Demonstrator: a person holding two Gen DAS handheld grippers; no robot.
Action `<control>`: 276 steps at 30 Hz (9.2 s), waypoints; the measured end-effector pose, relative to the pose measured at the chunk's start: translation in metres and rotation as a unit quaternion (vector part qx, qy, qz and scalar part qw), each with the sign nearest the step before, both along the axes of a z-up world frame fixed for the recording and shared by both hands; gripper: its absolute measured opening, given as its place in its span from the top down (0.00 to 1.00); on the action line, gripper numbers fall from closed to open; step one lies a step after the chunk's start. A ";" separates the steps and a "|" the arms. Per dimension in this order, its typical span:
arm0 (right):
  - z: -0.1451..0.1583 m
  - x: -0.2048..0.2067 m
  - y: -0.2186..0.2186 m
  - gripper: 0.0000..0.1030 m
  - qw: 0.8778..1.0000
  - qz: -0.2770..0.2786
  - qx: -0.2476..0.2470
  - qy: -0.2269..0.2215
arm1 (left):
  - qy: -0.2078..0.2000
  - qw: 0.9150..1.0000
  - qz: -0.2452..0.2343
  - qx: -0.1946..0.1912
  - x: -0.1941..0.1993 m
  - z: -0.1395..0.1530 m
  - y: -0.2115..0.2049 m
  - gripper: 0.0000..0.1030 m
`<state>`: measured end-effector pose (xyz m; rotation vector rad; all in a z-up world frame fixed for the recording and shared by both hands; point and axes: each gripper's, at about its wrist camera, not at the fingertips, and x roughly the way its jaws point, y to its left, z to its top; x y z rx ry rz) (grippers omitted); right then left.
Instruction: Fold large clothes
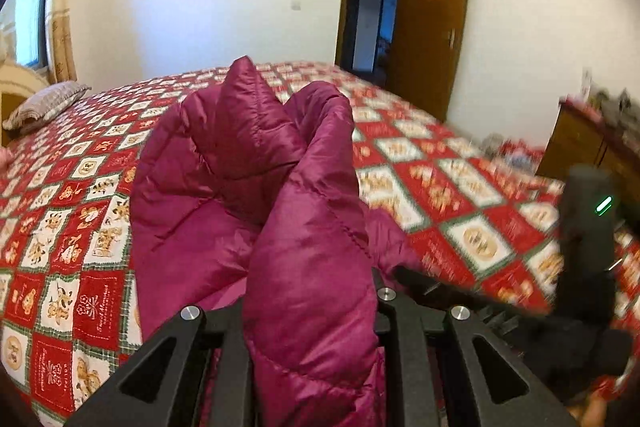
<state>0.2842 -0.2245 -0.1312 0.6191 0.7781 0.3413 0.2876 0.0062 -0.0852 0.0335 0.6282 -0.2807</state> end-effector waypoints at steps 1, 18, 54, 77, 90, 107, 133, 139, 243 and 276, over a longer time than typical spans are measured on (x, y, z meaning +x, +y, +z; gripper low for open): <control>0.000 -0.003 -0.008 0.82 1.000 -0.008 -0.001 0.000 | 0.006 1.000 0.000 0.018 0.002 -0.006 -0.007 0.83; 0.025 0.021 -0.024 0.39 0.993 0.084 -0.062 -0.046 | -0.006 0.991 -0.055 0.123 -0.006 -0.067 -0.053 0.82; 0.013 0.064 0.034 0.85 0.966 0.207 -0.152 -0.027 | -0.066 0.974 -0.170 0.133 -0.092 -0.020 -0.038 0.47; -0.013 0.077 0.024 0.86 0.951 0.237 -0.195 -0.028 | -0.068 0.923 -0.331 0.186 -0.130 -0.063 -0.070 0.28; -0.024 0.070 0.016 0.85 0.964 0.209 -0.165 -0.015 | -0.024 0.992 0.040 -0.114 0.035 0.024 0.110 0.26; -0.046 0.073 -0.006 0.88 0.978 0.194 -0.081 -0.009 | 0.082 0.987 0.135 -0.005 0.117 -0.073 0.066 0.13; 0.004 0.086 0.026 0.83 0.986 -0.001 -0.165 0.021 | 0.049 0.983 0.158 0.084 0.111 -0.066 0.043 0.11; -0.011 0.076 0.027 0.85 0.972 0.013 -0.229 -0.044 | 0.068 0.987 0.135 0.048 0.115 -0.063 0.047 0.10; -0.032 0.053 0.015 0.21 0.980 0.181 -0.080 0.004 | 0.162 0.972 0.120 -0.120 0.100 -0.084 0.086 0.04; -0.039 -0.004 0.011 0.52 0.989 0.139 -0.042 0.019 | 0.149 0.983 0.054 -0.088 0.059 -0.080 0.070 0.25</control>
